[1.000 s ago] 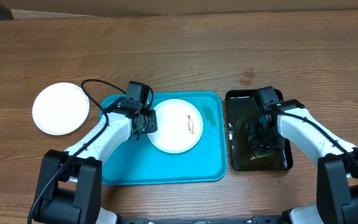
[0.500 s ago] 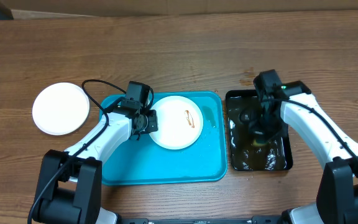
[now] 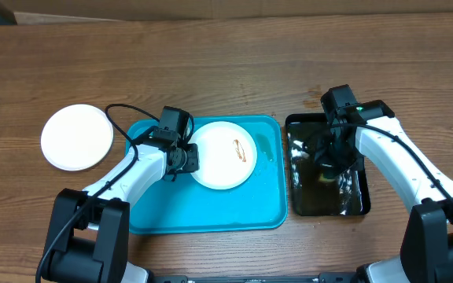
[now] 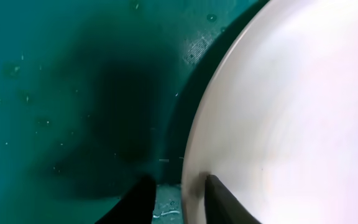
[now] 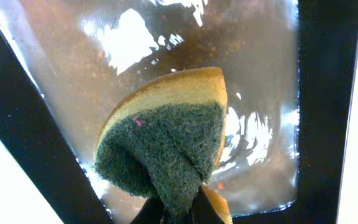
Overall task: Clean dirty plates on tray and stack at the side
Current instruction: 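Rub the held sponge in the black tray water with right gripper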
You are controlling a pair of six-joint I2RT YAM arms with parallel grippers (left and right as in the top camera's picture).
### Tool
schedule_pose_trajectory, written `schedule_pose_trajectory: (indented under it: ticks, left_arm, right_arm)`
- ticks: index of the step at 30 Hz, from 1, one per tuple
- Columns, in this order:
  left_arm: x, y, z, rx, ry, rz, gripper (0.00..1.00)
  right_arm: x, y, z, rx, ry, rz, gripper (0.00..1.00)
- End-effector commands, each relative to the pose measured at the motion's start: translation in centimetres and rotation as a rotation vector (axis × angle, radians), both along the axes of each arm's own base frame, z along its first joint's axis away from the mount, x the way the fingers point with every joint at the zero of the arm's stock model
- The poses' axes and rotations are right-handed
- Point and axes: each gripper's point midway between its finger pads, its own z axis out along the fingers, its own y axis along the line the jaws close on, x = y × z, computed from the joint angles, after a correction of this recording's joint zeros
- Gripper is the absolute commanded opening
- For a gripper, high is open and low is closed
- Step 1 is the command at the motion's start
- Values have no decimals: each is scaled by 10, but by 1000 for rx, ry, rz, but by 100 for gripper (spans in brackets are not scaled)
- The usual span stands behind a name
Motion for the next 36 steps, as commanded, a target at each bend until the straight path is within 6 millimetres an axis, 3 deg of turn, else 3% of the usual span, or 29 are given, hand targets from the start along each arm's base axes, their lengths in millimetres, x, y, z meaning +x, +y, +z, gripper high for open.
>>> schedule_pose_trajectory:
  ticks: [1, 2, 11, 21, 26, 32, 36]
  left_arm:
    - [-1, -1, -3, 6, 0, -26, 15]
    - [-1, -1, -3, 6, 2, -26, 5]
    - [-14, 1, -7, 15, 55, -28, 4]
    - [-16, -2, -7, -3, 67, -34, 4]
    - [-18, -11, -6, -51, 75, -58, 4]
    - [-17, -11, -6, -48, 71, -69, 4]
    - [-16, -11, -6, -50, 67, -68, 4]
  right_arm:
    - [3, 3, 5, 18, -17, 0, 4]
    - [1, 4, 5, 21, -11, 0, 4]
    - [2, 2, 7, 18, -11, -1, 4]
    - [12, 4, 52, 22, -25, 22, 4]
    - [8, 6, 47, 19, -13, 17, 4]
    - [0, 12, 17, 48, 6, 23, 4]
    - [2, 13, 27, 51, 3, 23, 4]
